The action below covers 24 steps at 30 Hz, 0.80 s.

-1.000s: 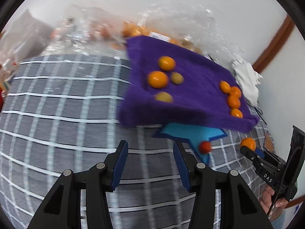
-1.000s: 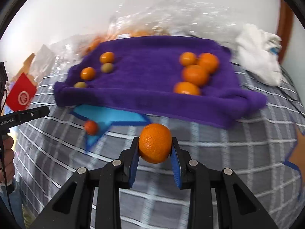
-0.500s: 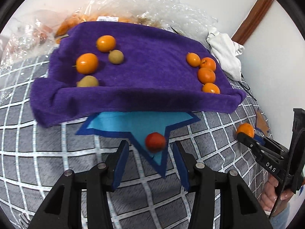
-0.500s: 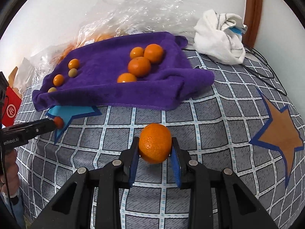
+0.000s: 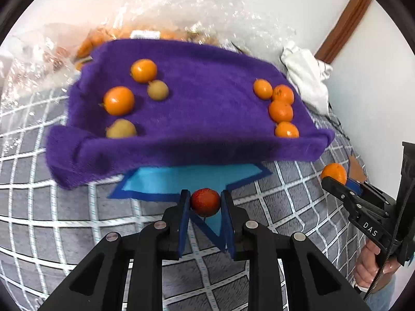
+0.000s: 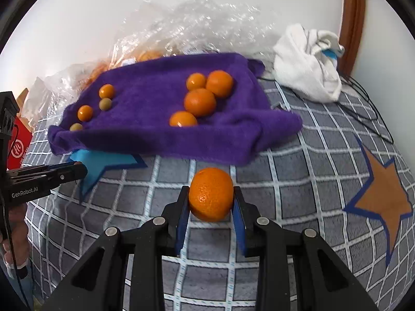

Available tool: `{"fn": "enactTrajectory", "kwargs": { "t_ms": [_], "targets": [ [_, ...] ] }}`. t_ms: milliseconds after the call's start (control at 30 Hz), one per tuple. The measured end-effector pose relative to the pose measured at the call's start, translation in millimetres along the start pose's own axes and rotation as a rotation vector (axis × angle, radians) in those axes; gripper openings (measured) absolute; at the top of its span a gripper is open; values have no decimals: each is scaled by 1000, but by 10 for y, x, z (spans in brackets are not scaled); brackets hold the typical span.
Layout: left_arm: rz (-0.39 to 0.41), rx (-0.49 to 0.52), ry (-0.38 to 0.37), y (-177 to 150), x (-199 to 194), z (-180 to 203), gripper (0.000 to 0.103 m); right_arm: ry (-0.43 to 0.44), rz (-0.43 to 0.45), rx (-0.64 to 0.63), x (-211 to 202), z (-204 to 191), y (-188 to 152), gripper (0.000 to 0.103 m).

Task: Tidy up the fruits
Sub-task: 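Carry both fruits onto the purple towel and lower them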

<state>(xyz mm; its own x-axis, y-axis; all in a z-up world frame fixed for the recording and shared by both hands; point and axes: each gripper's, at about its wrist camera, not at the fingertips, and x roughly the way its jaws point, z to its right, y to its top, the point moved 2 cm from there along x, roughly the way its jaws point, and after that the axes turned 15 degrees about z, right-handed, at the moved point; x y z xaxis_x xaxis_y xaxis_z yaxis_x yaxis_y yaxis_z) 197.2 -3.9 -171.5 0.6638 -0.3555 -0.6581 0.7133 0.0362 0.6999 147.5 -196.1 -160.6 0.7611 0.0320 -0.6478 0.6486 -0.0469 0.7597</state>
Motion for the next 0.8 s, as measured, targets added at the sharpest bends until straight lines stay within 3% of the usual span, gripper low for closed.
{"fn": "enactTrajectory", "kwargs": {
  "t_ms": [433, 800],
  "targets": [
    [123, -127, 99, 524, -340, -687, 23, 65, 62, -58, 464, -341, 633, 31],
    [134, -133, 120, 672, -249, -916, 23, 78, -32, -93, 1066, -538, 719, 31]
  ]
}}
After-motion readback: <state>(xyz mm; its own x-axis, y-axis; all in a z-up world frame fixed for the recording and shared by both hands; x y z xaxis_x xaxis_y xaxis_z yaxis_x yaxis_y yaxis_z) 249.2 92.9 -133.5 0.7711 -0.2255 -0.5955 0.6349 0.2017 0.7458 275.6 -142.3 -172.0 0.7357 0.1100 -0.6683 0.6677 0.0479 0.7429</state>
